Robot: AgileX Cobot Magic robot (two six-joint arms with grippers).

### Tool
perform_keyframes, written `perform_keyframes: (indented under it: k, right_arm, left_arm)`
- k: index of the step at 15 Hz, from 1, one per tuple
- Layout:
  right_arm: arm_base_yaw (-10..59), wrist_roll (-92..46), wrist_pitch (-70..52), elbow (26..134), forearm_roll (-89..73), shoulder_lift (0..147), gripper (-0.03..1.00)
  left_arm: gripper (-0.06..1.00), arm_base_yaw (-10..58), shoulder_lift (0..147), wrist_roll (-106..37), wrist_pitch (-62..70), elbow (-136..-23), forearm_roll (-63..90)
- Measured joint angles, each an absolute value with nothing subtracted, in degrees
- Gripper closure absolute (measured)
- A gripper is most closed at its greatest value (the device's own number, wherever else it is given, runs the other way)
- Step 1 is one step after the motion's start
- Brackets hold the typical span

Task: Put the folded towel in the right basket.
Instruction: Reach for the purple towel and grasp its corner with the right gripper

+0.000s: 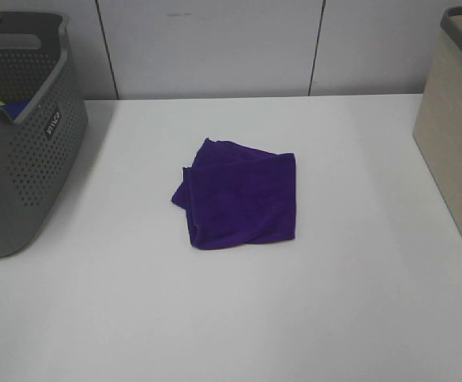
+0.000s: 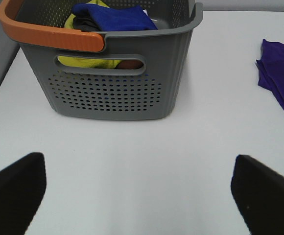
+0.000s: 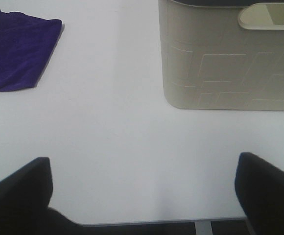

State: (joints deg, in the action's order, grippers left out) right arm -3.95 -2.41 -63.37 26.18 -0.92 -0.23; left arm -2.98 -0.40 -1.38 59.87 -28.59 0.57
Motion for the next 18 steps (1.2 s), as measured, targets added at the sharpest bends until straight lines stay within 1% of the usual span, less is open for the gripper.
perform_keyframes:
  k: [16, 17, 18]
  right_arm:
    - [-3.95, -2.35, -63.37, 26.18, -0.92, -0.11, 0.0]
    - [-3.95, -2.35, -63.37, 27.73, -0.92, 2.81, 0.0]
    - [-3.95, -2.35, -63.48, 30.88, -0.92, 9.05, 0.0]
  left_arm:
    - [-0.05, -2.98, -0.4, -1.38, 59.87, -28.59, 0.57]
    - [-0.05, -2.98, -0.4, -1.38, 59.87, -28.59, 0.57]
    - [-0.05, -2.98, -0.4, -1.38, 59.87, -28.59, 0.57]
